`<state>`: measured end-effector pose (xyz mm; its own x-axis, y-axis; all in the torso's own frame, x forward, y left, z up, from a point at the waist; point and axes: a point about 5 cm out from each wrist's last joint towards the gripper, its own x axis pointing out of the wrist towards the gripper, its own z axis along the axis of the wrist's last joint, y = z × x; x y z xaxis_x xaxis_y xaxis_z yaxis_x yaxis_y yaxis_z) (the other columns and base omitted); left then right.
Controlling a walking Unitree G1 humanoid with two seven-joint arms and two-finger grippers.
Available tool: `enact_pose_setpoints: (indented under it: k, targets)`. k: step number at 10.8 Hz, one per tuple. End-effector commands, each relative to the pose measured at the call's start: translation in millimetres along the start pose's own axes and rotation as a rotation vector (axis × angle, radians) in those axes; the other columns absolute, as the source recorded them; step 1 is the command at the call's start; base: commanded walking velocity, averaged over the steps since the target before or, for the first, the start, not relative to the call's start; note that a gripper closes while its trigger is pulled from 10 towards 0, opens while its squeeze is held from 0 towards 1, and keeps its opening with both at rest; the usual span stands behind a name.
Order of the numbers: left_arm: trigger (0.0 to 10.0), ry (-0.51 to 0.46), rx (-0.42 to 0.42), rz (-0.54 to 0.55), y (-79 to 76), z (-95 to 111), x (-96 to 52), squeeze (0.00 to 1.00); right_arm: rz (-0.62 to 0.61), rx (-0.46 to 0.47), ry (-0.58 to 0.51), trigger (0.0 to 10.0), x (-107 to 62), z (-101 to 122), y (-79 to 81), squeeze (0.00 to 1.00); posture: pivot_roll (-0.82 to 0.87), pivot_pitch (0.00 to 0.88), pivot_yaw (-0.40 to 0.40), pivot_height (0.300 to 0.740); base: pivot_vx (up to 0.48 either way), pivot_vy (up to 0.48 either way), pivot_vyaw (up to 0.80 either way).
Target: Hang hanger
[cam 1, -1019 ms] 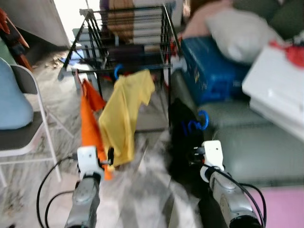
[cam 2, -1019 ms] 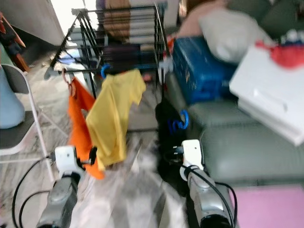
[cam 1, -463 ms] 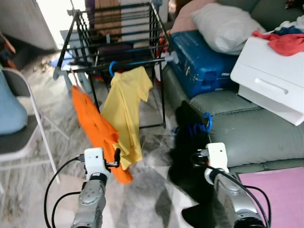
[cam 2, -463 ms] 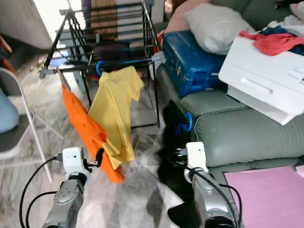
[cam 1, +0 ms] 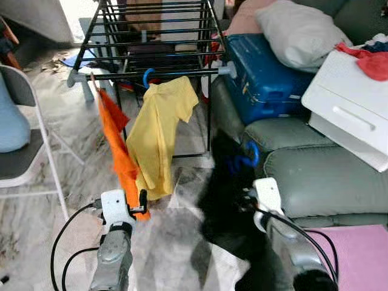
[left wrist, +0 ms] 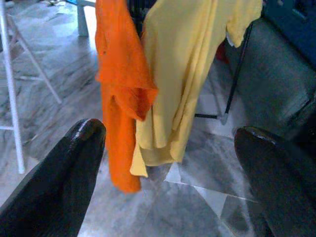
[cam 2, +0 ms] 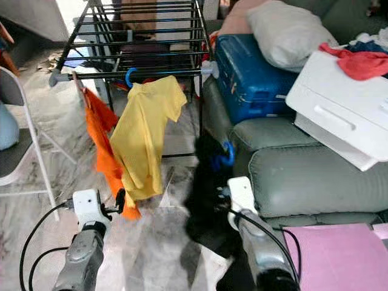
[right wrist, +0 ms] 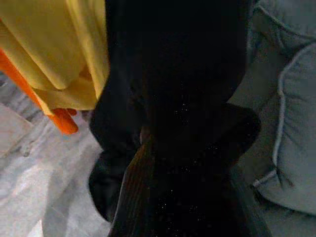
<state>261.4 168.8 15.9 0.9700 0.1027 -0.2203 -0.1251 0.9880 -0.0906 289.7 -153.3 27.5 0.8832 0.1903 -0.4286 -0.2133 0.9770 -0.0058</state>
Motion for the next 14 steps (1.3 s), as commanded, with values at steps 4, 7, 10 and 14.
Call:
enact_pose_setpoints:
  k: [4, 7, 10, 14]
  targets:
    - [10.0, -0.030, 0.020, -0.064, -1.9, 10.3, 6.7, 0.00, -0.069, 0.052, -0.061, 10.0, -3.2, 3.7, -3.8, 0.00, -0.13, 0.000, 0.044, 0.740, 0.000, 0.000, 0.00]
    - [10.0, -0.032, -0.007, -0.095, -7.9, 12.6, 9.6, 0.00, -0.113, 0.062, -0.079, 10.0, -2.4, 8.7, -10.8, 0.00, -0.14, 0.000, 0.050, 0.740, 0.313, 0.232, 0.00]
    - [10.0, -0.032, -0.006, -0.095, -5.9, 12.5, 9.3, 0.00, -0.109, 0.062, -0.074, 10.0, -1.2, 8.6, -9.1, 0.00, -0.13, 0.000, 0.046, 0.740, 0.290, 0.382, -0.18]
    - [10.0, -0.029, -0.009, -0.125, -11.2, 11.7, 9.0, 0.00, -0.120, 0.062, -0.064, 10.0, -0.9, 7.4, -9.4, 0.00, -0.14, 0.000, 0.051, 0.740, 0.324, 0.352, -0.35]
